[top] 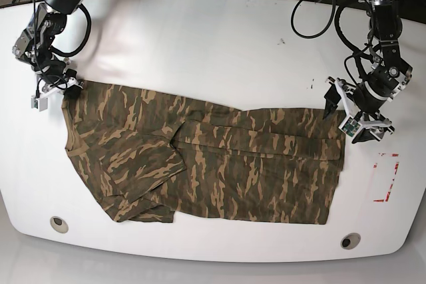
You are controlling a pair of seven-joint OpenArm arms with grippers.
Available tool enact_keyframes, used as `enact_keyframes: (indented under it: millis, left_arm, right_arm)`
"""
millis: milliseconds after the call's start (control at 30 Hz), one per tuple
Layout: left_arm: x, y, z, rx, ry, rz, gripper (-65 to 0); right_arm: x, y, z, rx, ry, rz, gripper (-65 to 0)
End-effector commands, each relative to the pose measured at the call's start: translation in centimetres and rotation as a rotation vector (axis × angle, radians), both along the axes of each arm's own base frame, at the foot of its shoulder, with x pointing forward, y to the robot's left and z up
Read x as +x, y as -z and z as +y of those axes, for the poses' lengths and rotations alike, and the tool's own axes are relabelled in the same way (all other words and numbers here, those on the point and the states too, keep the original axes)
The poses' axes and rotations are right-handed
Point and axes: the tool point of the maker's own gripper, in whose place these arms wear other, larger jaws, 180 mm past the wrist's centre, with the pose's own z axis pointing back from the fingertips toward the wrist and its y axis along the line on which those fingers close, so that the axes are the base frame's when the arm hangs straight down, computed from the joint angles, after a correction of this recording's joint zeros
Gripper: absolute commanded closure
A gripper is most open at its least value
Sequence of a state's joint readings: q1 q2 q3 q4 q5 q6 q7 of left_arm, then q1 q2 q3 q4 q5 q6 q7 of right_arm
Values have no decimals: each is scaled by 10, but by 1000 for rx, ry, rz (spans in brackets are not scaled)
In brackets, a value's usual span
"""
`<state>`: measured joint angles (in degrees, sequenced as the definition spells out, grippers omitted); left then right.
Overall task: Layout the t-shirt on the table in an organized manner, then fold the t-shirt properly
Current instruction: 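Grasp the shirt's edge corners with both grippers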
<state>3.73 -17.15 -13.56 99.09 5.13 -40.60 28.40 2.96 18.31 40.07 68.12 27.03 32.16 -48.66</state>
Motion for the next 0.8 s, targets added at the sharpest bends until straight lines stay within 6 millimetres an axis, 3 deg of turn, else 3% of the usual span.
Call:
enact_keyframes:
  millis: [0, 167, 367, 767]
  left_arm:
    - [8, -18, 18, 6, -44, -54, -480]
    - [9, -12, 40, 20, -121, -7, -488]
    - [11, -8, 50, -76, -173, 2, -647]
    - [15, 16, 52, -272, -217, 55, -650]
  right_arm:
    - [2, -1, 1, -33, -45, 29, 0]
    - [2, -1, 2, -34, -52, 32, 0]
    - [2, 0, 3, -33, -54, 32, 0]
    - [2, 0, 4, -31, -55, 33, 0]
